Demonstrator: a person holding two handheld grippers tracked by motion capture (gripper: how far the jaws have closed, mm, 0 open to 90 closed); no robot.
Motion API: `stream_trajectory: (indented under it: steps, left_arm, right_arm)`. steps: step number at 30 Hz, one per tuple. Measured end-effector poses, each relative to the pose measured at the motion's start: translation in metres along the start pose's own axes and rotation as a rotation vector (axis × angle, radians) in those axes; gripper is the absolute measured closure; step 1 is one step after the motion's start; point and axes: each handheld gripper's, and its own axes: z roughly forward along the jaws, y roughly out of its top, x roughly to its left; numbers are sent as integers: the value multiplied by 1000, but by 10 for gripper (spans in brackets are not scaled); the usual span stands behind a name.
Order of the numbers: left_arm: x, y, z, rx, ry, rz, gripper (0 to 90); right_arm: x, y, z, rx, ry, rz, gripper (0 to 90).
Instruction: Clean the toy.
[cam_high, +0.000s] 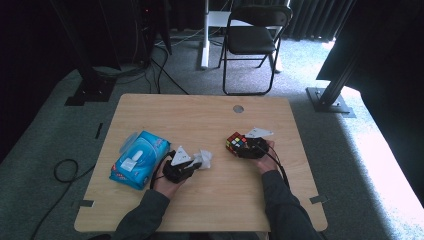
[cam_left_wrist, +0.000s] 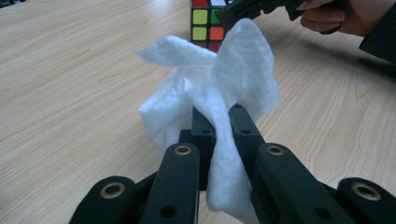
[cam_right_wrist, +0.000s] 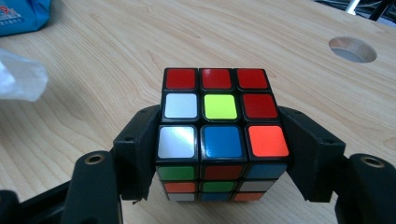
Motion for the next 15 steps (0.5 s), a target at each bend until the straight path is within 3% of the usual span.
stream_trajectory:
  steps: [15]
  left_arm:
    - [1, 0, 0, 1, 2, -1, 832]
  right_arm:
    - [12, 3, -9, -13, 42, -33, 341]
